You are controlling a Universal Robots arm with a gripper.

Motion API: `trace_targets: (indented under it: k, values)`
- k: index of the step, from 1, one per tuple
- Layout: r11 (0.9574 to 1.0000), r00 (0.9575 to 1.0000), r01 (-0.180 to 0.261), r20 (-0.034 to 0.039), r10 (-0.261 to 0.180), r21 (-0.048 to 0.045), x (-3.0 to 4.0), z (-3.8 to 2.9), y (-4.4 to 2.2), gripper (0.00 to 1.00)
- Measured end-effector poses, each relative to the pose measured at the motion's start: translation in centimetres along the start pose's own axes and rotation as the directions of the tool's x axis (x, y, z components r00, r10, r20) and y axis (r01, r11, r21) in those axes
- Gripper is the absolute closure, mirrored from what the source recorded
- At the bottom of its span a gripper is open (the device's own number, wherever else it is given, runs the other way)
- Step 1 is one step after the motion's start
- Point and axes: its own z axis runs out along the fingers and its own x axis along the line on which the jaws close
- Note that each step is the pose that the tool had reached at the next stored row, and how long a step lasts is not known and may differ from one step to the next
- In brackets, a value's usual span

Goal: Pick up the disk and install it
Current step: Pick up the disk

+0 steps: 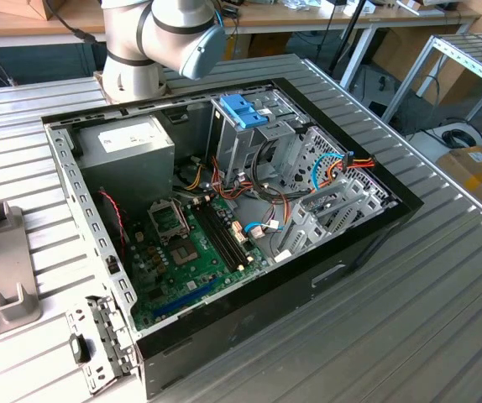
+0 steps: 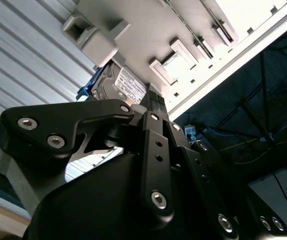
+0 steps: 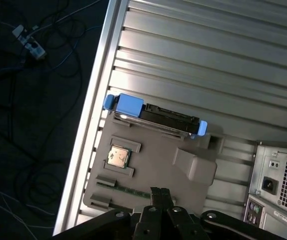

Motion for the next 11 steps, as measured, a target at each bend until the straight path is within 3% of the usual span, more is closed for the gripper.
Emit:
trace_targets:
  k: [11]
  values:
    - [0.9997, 0.9997, 0.026, -0.0011, -0.026, -0.0005, 0.00, 0.00, 0.00, 0.90]
